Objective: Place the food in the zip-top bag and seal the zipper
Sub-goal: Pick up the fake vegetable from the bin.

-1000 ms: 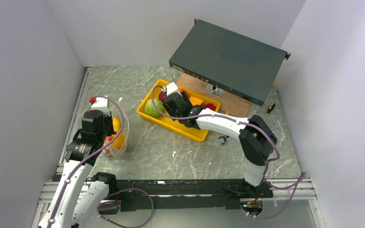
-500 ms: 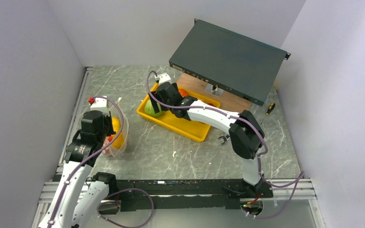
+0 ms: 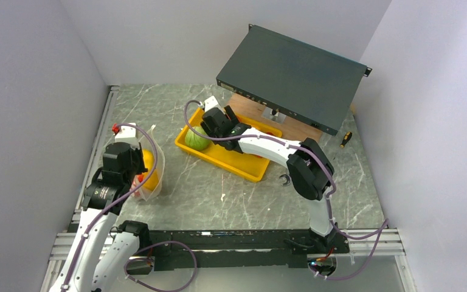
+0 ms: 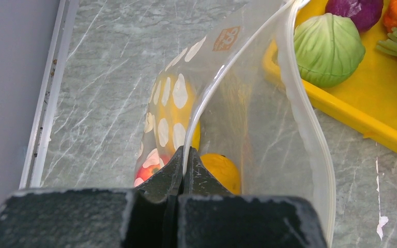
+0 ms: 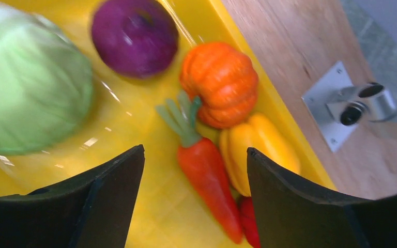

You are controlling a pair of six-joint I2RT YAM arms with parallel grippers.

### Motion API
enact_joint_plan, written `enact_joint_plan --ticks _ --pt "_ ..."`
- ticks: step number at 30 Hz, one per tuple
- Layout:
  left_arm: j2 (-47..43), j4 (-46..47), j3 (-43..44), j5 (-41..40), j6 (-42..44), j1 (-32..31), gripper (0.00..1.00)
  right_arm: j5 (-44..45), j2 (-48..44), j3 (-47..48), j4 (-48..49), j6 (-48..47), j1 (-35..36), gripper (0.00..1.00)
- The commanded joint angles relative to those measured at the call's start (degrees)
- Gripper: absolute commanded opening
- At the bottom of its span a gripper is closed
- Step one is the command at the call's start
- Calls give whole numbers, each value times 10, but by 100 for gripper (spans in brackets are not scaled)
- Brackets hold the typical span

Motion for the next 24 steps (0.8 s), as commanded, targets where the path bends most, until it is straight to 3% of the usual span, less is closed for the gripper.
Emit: enact_joint_plan --ticks 1,6,20,24 --pt "-8 27 1 4 5 -2 0 77 -1 -35 -30 -77 -12 72" --pt "-7 26 0 6 4 -2 0 71 22 -44 -43 -72 -17 60" --pt "5 24 1 6 3 -1 0 81 85 -68 -18 -62 -26 51" --pt "7 24 0 7 3 -1 0 81 83 -68 -24 -45 -23 38"
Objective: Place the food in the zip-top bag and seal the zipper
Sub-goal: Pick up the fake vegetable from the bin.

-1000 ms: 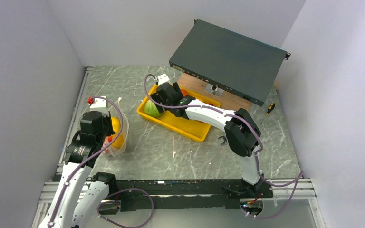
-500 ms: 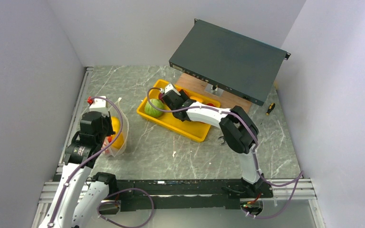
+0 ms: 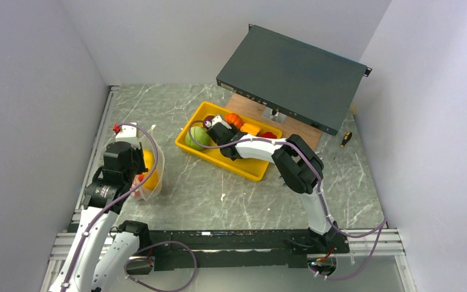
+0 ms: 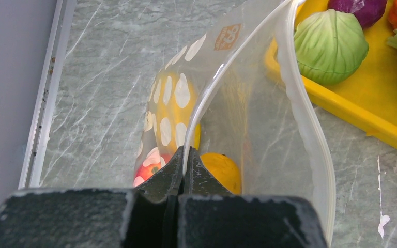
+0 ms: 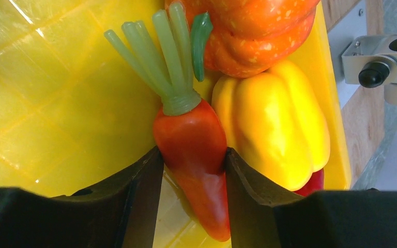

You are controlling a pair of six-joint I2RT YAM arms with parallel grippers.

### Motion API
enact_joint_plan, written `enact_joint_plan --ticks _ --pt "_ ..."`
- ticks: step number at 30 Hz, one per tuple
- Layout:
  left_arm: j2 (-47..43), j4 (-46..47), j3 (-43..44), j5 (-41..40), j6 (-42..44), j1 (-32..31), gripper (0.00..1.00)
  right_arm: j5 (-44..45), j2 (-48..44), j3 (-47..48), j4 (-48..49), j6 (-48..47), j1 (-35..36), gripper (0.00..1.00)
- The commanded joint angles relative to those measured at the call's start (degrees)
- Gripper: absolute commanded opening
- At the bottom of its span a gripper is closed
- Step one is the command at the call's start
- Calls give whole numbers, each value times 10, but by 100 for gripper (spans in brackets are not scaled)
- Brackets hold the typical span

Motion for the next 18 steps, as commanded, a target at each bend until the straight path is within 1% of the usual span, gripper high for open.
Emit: enact_joint_plan --ticks 1,2,6,9,12,16,18 --pt "2 24 0 6 4 -1 0 7 3 -8 4 23 -1 33" --pt "3 24 1 6 4 -2 0 3 -8 -12 8 25 1 30" --pt "5 23 2 7 4 -2 0 -13 -69 -41 51 25 14 24" --pt "2 24 1 6 4 -1 0 -29 -117 -59 92 24 23 15" --pt "0 24 1 6 3 -2 0 -46 -159 -70 123 32 27 10" --pt "-10 21 3 3 2 -1 0 -98 -222 -90 163 53 27 4" --pt "-16 23 1 2 3 -2 0 -129 -252 -105 187 78 29 1"
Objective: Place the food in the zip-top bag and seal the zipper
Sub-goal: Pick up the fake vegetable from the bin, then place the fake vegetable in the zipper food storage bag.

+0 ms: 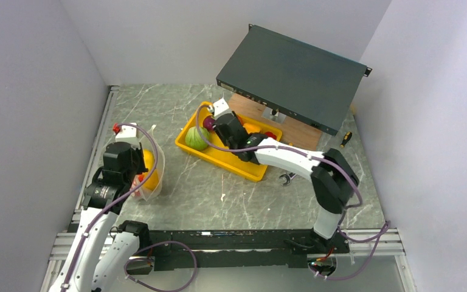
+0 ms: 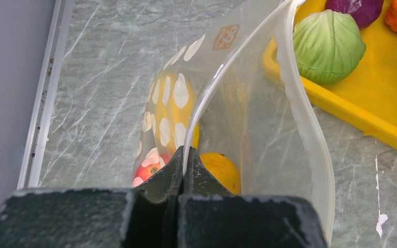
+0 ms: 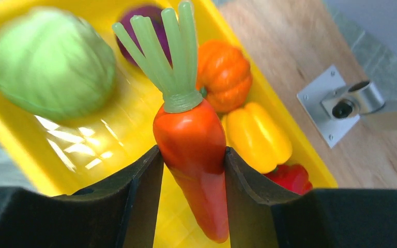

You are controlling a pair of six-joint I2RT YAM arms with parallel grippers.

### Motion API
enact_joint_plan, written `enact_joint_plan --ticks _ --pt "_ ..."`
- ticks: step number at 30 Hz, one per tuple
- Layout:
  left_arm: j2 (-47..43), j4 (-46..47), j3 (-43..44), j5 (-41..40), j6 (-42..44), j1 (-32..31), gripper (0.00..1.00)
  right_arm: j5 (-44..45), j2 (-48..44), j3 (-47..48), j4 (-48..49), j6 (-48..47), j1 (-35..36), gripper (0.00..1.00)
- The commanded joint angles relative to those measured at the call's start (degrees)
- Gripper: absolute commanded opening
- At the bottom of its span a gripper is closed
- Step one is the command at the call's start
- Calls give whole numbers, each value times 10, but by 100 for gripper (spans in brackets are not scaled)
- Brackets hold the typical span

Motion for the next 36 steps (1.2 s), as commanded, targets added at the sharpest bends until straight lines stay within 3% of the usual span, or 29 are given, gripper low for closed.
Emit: enact_joint_plan --ticks 1,5,9,12,15,25,36 --pt "-19 24 1 -2 3 -2 0 -76 -88 -26 102 51 2 0" --pt "-31 21 4 -5 2 -2 0 -155 -142 -62 165 95 3 0" --pt "-44 24 1 -5 3 -2 0 -298 -177 -90 259 172 4 0" --pt "-51 24 0 -8 3 -1 0 -431 -194 -141 429 261 10 0" --pt "-56 24 0 -11 4 -2 0 -483 -170 -155 575 338 30 0" --pt "-59 22 0 -15 3 -1 0 -520 -55 -74 769 430 101 0" --pt "-63 21 0 -19 2 -2 0 -421 13 -36 751 331 131 0"
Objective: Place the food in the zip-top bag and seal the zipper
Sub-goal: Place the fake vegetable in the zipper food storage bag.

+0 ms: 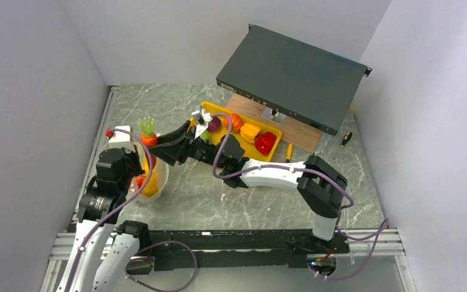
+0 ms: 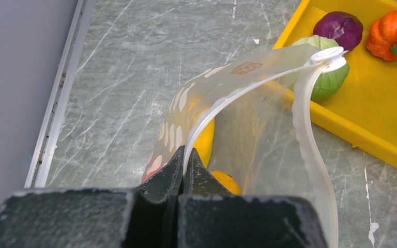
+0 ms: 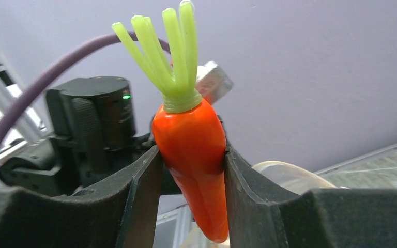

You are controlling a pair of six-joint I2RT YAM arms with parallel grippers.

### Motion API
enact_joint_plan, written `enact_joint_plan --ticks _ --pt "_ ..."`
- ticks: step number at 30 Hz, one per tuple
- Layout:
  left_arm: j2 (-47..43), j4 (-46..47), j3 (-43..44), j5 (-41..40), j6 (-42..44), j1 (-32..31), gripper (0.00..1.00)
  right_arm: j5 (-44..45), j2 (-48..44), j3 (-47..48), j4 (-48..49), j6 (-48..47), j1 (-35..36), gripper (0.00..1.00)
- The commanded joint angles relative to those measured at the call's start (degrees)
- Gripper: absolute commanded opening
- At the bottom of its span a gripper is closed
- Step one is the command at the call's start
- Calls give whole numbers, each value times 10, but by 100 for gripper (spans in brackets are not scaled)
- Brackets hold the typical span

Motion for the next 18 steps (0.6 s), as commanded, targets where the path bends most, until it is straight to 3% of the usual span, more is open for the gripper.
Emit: enact_joint_plan --ticks 1,6,14,18 --pt "-6 22 0 -13 2 -2 0 64 24 16 50 -56 -3 0" --pt "-3 23 -1 -10 2 -2 0 88 69 18 95 -115 -3 4" --pt "3 23 0 -8 4 -2 0 51 129 49 114 -169 -3 16" --pt "4 24 -1 -10 3 -2 0 60 141 51 110 -183 -2 32"
